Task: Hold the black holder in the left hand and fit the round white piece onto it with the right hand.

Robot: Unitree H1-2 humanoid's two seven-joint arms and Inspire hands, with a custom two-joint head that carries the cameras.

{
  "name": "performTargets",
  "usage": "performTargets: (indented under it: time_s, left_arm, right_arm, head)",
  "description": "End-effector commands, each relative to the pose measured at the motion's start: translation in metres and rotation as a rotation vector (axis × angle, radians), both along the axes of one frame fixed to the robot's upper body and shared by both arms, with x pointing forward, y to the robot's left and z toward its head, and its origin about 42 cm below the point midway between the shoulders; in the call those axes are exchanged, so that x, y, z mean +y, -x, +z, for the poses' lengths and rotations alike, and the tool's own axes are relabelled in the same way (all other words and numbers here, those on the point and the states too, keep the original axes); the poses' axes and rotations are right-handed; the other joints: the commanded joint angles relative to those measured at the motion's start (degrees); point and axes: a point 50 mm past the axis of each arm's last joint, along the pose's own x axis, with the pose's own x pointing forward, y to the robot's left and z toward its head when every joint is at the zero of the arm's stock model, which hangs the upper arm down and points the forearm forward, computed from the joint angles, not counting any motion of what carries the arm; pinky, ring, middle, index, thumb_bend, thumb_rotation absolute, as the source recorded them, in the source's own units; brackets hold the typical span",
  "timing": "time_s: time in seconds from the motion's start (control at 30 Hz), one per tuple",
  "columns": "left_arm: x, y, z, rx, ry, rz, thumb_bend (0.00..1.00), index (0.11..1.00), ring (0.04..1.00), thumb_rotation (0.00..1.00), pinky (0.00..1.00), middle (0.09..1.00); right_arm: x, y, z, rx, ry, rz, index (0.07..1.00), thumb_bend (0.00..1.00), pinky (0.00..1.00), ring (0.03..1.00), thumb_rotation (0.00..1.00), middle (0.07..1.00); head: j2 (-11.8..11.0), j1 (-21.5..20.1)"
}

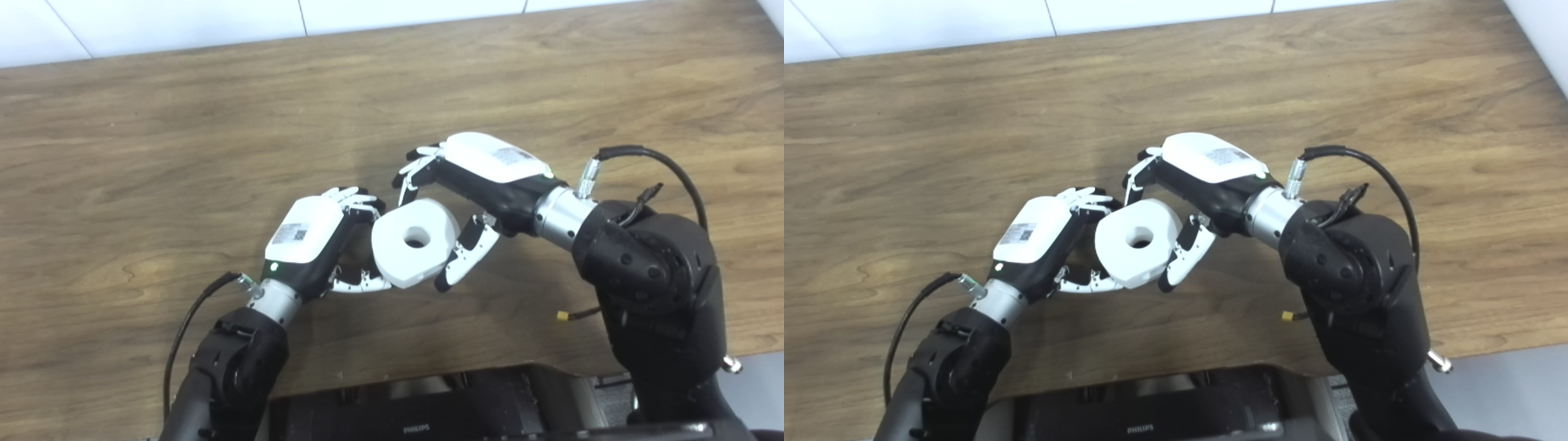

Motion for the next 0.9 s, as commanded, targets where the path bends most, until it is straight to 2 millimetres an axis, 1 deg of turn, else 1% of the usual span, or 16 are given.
performTargets:
  time_s: [0.0, 0.43, 0.87]
  left_arm:
    - [0.0006, 0.0038, -0.0056, 0.047, -0.016, -0.008, 0.52, 0.485, 0.887, 0.05, 0.89, 0.797]
    - [0.0003, 0.0045, -0.0046, 0.047, -0.013, -0.01, 0.52, 0.485, 0.89, 0.05, 0.9, 0.799]
    - [0.0001, 0.0046, -0.004, 0.048, -0.01, -0.011, 0.52, 0.485, 0.887, 0.05, 0.89, 0.799]
  right_arm:
    - [0.0019, 0.0041, 0.0034, 0.052, 0.039, 0.056, 0.486, 0.52, 0.97, 0.943, 0.13, 0.821]
    - [0.0004, 0.0049, -0.0003, 0.062, 0.049, 0.034, 0.485, 0.52, 0.96, 0.942, 0.14, 0.825]
    - [0.0039, 0.0009, 0.005, 0.042, 0.014, 0.009, 0.485, 0.52, 0.95, 0.949, 0.13, 0.822]
  head:
    - [0.07, -0.04]
    - [0.08, -0.35]
    - [-0.11, -0.56]
